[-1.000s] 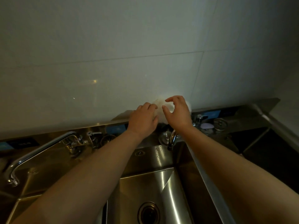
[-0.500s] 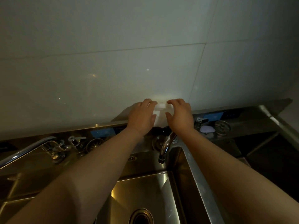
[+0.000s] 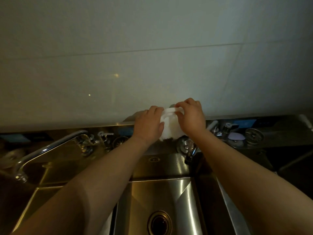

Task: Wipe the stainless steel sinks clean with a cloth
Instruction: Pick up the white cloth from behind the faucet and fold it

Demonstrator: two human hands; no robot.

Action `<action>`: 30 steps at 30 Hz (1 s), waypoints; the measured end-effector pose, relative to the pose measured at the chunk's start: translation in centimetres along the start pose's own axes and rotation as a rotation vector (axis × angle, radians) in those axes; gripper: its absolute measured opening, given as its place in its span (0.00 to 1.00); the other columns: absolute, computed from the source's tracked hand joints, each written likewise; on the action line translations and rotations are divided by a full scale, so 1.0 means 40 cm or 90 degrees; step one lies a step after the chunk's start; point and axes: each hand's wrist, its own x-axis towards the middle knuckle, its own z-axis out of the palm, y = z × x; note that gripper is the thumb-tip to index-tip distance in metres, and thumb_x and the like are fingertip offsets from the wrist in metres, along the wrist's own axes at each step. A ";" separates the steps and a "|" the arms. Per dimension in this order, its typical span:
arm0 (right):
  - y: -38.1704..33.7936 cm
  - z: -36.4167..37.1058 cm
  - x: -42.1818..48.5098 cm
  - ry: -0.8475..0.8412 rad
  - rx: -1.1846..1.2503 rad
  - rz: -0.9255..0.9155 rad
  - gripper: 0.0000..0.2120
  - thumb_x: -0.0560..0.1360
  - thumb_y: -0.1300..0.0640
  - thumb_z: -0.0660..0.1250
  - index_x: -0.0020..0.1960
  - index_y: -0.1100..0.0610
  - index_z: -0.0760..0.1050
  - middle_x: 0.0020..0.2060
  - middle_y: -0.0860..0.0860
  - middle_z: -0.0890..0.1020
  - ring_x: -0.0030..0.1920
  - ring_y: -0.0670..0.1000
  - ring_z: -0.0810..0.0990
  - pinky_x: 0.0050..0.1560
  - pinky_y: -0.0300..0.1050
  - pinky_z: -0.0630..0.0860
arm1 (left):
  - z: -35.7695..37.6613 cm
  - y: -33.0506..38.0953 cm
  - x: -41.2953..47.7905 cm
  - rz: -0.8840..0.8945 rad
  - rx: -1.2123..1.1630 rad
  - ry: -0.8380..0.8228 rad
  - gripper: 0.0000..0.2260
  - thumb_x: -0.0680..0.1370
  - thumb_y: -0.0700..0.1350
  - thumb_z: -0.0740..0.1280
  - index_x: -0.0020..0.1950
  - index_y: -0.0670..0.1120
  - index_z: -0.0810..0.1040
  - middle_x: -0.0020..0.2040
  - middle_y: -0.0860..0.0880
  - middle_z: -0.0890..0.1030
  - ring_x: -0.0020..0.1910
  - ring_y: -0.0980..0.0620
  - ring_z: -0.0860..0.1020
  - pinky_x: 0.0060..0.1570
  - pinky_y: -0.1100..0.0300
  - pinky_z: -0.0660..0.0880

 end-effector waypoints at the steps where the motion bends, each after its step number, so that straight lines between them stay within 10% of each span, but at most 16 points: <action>1: -0.025 0.008 -0.006 -0.006 0.002 -0.005 0.11 0.77 0.59 0.61 0.58 0.56 0.77 0.56 0.56 0.74 0.58 0.56 0.68 0.50 0.49 0.69 | -0.017 -0.017 -0.022 -0.010 0.007 0.007 0.20 0.77 0.51 0.63 0.67 0.47 0.67 0.62 0.46 0.72 0.54 0.46 0.73 0.51 0.52 0.72; 30: -0.824 0.333 -0.698 -0.249 0.073 -0.049 0.09 0.77 0.58 0.60 0.56 0.55 0.72 0.57 0.54 0.73 0.60 0.56 0.70 0.58 0.58 0.71 | -0.337 -0.569 -1.065 -0.245 0.078 -0.063 0.19 0.78 0.54 0.58 0.67 0.50 0.66 0.63 0.49 0.72 0.58 0.47 0.73 0.53 0.52 0.70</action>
